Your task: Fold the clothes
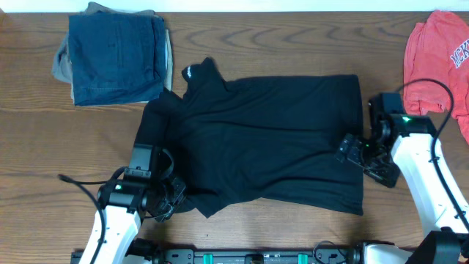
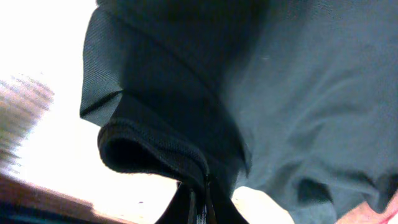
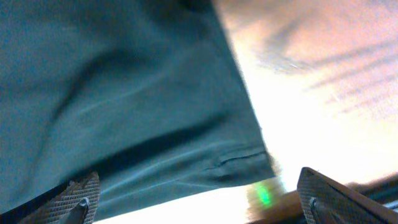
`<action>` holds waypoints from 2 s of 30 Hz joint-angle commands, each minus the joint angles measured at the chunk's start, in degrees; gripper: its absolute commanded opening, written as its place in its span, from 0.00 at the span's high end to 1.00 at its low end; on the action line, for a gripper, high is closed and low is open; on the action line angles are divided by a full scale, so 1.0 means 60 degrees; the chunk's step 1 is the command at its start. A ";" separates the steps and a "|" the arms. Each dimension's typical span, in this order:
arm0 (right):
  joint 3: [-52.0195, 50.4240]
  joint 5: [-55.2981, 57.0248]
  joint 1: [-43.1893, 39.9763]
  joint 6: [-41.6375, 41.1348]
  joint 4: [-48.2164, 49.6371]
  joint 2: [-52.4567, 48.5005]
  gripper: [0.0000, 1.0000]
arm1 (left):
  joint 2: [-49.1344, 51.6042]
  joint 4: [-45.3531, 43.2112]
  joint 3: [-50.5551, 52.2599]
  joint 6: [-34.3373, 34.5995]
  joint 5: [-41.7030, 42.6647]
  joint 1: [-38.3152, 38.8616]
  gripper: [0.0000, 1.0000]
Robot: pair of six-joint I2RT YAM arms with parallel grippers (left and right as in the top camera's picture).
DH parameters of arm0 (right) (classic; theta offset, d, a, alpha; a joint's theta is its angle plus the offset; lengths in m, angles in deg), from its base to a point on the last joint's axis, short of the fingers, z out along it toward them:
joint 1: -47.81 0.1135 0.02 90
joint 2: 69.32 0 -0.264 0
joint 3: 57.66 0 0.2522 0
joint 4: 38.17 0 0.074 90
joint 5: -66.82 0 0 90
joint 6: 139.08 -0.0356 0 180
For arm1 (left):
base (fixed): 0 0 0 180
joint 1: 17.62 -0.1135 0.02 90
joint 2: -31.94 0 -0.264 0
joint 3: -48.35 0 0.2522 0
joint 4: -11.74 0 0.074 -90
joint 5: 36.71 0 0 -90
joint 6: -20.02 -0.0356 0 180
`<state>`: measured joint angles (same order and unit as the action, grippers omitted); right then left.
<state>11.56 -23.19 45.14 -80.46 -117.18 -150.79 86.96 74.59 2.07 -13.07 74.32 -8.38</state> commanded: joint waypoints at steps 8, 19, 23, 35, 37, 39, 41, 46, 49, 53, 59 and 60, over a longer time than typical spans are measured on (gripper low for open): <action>-0.1308 -0.0557 -0.1096 -0.0557 0.0532 0.0007 0.05 | -0.0310 0.0022 -0.0175 -0.0481 -0.0168 0.0040 0.94; -0.2736 -0.0772 -0.1213 -0.1588 0.1472 0.0022 0.07 | -0.0310 0.0022 -0.0175 -0.0557 -0.0168 0.0040 0.94; -0.3027 -0.1035 -0.1213 -0.1730 0.1472 0.0102 0.08 | -0.0310 0.0022 -0.0175 -0.0630 -0.0164 0.0040 0.94; -0.3781 -0.0922 -0.1213 -0.1967 0.1490 0.1326 0.04 | -0.0310 -0.0018 -0.0175 -0.0732 -0.0168 0.0036 0.94; -0.3949 -0.1220 -0.1213 -0.1978 0.1701 0.1326 0.04 | -0.0310 -0.0015 -0.0175 -0.0732 -0.0164 0.0036 0.94; -0.4113 -0.1435 -0.1213 -0.2102 0.1894 0.1326 0.04 | -0.0310 -0.0015 -0.0175 -0.0732 -0.0164 0.0040 0.94; -0.4317 -0.1446 -0.1213 -0.2535 0.2047 0.1326 0.05 | -0.0310 -0.0015 -0.0175 -0.0732 -0.0164 0.0036 0.94; -0.4666 -0.1443 -0.1213 -0.2776 0.2532 0.1326 0.11 | -0.0310 -0.0007 -0.0175 -0.0732 -0.0164 0.0040 0.94; -0.4677 -0.1439 -0.1213 -0.2776 0.2608 0.1326 0.17 | -0.0310 -0.0011 -0.0175 -0.0732 -0.0164 0.0040 0.94; -0.4674 -0.1446 -0.1213 -0.2779 0.2790 0.1326 0.34 | -0.0310 -0.0011 -0.0175 -0.0732 -0.0164 0.0036 0.94; -0.4674 -0.1432 -0.1213 -0.2776 0.2809 0.1330 0.49 | -0.0313 0.0036 -0.0175 -0.0732 -0.0040 0.0040 0.94; -0.4674 -0.1432 -0.1213 -0.2776 0.2809 0.1330 0.53 | -0.0313 0.0025 -0.0175 -0.0732 0.0087 0.0040 0.94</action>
<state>-15.50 -31.13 38.23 -96.96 -101.55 -142.68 85.39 74.56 2.07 -16.44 74.00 -8.38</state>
